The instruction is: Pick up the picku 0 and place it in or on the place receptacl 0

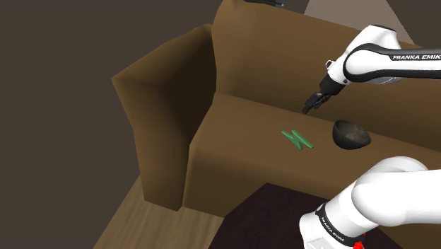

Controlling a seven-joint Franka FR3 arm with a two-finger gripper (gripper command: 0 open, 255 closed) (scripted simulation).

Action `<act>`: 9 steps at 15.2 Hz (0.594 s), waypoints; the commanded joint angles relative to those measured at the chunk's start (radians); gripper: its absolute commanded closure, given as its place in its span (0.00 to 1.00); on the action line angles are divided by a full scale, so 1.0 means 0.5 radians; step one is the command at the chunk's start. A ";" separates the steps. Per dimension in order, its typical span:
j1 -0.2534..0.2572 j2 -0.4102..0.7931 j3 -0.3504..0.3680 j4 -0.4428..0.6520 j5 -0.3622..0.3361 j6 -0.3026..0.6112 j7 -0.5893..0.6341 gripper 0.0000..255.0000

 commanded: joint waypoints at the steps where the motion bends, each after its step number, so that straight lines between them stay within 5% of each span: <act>1: -0.007 0.097 -0.110 -0.002 -0.024 0.148 -0.090 0.00; 9: 0.023 0.278 -0.212 -0.090 -0.031 0.430 -0.130 0.00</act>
